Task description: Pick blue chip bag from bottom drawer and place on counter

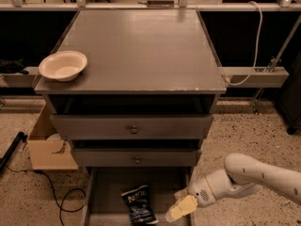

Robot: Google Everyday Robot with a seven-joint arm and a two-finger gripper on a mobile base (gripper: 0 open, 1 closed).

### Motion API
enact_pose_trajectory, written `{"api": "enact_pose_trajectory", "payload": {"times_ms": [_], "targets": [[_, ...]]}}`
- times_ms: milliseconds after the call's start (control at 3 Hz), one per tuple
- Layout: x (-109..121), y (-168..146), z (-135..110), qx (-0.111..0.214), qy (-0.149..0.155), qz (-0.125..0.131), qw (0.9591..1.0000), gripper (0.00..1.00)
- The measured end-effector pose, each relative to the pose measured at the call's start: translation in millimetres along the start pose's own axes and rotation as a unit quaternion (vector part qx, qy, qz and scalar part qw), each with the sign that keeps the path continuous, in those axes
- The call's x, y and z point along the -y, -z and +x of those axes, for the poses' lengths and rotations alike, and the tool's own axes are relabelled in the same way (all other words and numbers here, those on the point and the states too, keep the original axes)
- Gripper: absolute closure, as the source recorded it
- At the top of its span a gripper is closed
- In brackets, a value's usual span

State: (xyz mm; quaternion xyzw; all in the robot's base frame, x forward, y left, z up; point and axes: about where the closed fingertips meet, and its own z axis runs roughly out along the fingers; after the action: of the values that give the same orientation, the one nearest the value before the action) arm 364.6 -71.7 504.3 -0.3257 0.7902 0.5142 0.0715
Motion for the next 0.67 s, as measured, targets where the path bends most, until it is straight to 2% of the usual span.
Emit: {"api": "enact_pose_trajectory", "payload": {"times_ms": [333,667], "targets": [[20,-13,-2,0.001,-0.023,0.016,0.9996,0.0],[39,-21,-4,0.013,-0.053,0.047,0.9974,0.0]]}}
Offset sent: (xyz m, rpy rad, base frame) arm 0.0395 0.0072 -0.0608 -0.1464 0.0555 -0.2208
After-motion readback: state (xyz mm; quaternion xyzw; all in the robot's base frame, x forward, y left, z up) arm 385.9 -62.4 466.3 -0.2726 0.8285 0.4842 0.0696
